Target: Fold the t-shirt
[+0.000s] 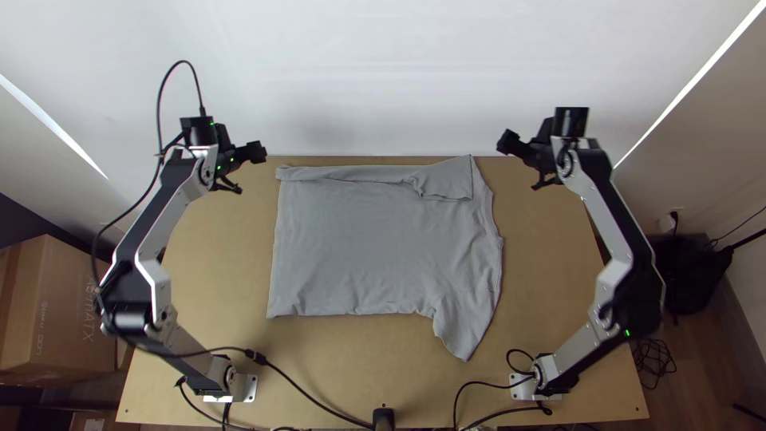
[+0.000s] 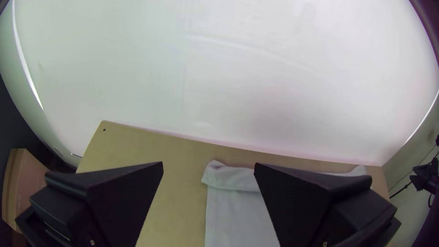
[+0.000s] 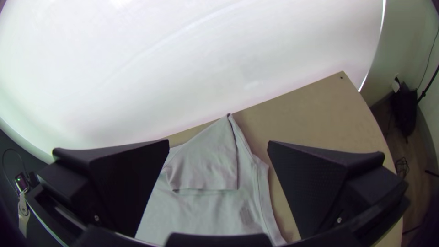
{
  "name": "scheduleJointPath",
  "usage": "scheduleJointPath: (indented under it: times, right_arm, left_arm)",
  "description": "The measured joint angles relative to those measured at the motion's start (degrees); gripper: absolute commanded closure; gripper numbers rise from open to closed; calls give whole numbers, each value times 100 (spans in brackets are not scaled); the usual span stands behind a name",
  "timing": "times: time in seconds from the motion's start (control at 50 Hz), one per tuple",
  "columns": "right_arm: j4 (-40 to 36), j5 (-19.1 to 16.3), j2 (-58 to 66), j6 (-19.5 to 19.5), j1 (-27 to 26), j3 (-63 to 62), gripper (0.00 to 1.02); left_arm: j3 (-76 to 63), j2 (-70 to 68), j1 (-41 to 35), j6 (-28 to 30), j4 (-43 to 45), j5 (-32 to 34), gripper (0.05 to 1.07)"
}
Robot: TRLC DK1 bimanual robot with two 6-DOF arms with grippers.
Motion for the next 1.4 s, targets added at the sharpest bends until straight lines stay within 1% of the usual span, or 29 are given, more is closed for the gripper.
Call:
scheduleJointPath:
  times: [0.04,0.18,0.26,0.32,0.42,0.48,0.6,0.66,0.9,1.02,1.1,1.16,1.18,1.4]
  right_arm:
    - [-278,-57,-262,9,-39,-83,3]
    - [-1351,-420,-1051,48,-260,-640,3]
    - [-1781,-483,-1375,61,-376,-1110,3]
    - [-1965,-494,-1635,57,-435,-1510,3]
    - [-2050,-498,-2227,44,-457,-2203,4]
    - [-2164,-505,-2583,17,-457,-2514,6]
    - [-2441,-588,-3040,-52,-457,-3042,16]
    - [-2498,-603,-3112,-76,-457,-3335,21]
    - [-2520,-741,-3128,-98,-321,-4291,21]
    - [-2518,-754,-2994,-205,-291,-4540,21]
    - [-2518,-780,-2874,-260,-271,-4653,27]
    - [-2494,-800,-2787,-343,-267,-4736,39]
    - [-2465,-802,-2761,-363,-267,-4771,40]
    - [-2022,-822,-2704,-472,-267,-5088,40]
  left_arm:
    - [-304,-323,7,15,28,31,10]
    - [-1093,-1257,26,66,70,90,10]
    - [-1458,-1718,26,66,70,96,10]
    - [-1665,-2015,26,68,68,166,10]
    - [-1939,-2474,-2,20,68,376,10]
    - [-2068,-2721,-15,-52,42,428,10]
    - [-2162,-3077,-39,-195,-46,551,10]
    - [-2227,-3222,-39,-216,-103,573,10]
    - [-2422,-3582,-39,-260,-306,590,10]
    - [-2422,-3635,-39,-260,-328,590,10]
    - [-2422,-3639,-39,-260,-337,590,10]
    - [-2422,-3639,-39,-260,-345,590,10]
    - [-2422,-3639,-39,-260,-345,590,10]
    - [-2444,-3639,-39,-306,-345,588,10]
